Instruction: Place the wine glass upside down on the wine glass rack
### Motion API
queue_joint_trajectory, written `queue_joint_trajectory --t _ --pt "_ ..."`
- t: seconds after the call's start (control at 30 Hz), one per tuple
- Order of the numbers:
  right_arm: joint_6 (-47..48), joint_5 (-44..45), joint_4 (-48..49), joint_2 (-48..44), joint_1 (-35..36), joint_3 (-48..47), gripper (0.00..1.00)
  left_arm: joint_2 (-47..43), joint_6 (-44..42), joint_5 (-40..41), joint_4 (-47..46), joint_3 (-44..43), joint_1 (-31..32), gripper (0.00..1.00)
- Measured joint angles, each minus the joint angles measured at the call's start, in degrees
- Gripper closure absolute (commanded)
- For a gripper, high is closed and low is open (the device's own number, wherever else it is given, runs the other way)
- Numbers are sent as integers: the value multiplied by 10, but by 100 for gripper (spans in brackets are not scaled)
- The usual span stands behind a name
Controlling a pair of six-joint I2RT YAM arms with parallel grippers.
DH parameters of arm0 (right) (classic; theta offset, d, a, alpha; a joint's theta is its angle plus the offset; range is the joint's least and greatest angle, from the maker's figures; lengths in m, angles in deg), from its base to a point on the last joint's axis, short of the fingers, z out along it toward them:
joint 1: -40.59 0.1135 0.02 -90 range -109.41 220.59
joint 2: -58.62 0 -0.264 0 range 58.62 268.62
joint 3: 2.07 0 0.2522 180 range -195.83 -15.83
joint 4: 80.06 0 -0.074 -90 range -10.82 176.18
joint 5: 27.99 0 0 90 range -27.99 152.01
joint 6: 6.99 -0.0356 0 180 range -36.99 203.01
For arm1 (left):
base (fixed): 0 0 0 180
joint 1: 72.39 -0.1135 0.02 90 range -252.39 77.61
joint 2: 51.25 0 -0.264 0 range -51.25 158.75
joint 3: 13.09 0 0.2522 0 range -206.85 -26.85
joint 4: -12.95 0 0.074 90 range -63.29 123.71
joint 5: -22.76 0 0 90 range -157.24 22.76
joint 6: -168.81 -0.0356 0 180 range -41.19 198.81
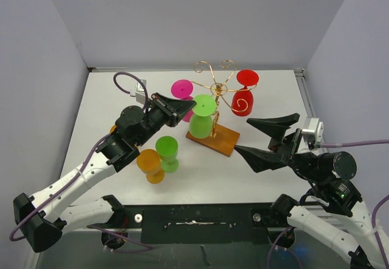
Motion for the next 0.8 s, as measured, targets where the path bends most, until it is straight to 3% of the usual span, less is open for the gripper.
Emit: queue_joint_trajectory --t 0.63,0.8 --pt "0 9 4 0 0 4 18 35 -61 -61 -4 -3 0 100" --pt "1 10 4 0 0 4 18 53 -86 -70 -5 -19 0 92"
